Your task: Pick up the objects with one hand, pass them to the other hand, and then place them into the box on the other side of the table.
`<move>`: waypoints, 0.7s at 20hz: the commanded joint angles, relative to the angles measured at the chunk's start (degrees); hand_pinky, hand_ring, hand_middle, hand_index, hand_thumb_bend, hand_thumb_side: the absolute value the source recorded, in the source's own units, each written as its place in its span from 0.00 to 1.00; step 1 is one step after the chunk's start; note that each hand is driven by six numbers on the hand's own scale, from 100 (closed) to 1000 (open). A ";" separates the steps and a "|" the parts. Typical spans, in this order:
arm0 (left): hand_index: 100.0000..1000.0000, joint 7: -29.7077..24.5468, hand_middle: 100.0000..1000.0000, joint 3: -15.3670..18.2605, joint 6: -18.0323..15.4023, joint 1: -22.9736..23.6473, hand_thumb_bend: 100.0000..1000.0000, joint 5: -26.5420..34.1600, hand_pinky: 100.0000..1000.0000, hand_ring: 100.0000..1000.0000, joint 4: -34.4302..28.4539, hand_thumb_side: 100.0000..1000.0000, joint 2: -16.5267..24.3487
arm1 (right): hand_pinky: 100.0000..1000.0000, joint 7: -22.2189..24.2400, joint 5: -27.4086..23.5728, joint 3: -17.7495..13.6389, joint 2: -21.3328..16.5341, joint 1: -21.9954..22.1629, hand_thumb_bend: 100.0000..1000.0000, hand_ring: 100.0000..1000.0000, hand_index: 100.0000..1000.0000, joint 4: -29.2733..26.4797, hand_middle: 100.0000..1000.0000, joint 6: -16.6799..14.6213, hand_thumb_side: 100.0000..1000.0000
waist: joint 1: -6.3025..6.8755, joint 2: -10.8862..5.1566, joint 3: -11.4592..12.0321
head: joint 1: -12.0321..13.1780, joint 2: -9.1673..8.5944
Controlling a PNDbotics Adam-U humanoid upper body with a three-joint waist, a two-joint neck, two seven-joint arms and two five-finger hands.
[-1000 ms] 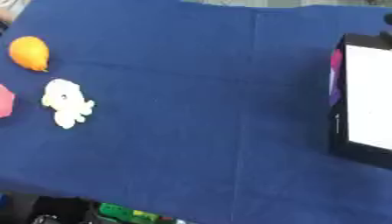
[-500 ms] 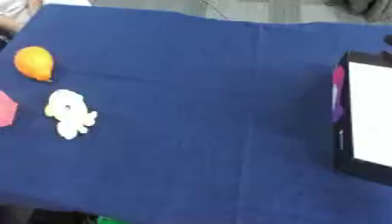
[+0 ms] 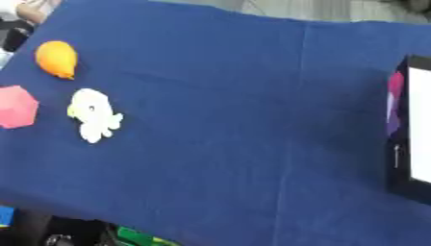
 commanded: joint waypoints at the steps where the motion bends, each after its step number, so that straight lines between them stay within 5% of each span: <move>1: 0.88 -0.35 0.83 -0.20 -0.38 -1.59 0.65 -2.92 0.92 0.91 1.29 0.21 3.46 | 1.00 0.13 0.40 -0.11 -2.19 -0.23 0.00 1.00 1.00 -0.43 1.00 -0.30 0.54 | 0.32 -1.04 -0.06 | 0.60 0.30; 14: 0.89 0.11 0.84 -3.84 -3.18 -9.32 0.79 -16.94 0.91 0.92 6.91 0.15 1.10 | 1.00 1.35 0.78 0.87 -2.36 -0.12 0.00 1.00 1.00 0.00 1.00 -0.23 0.54 | 0.25 -1.43 0.05 | 1.27 0.72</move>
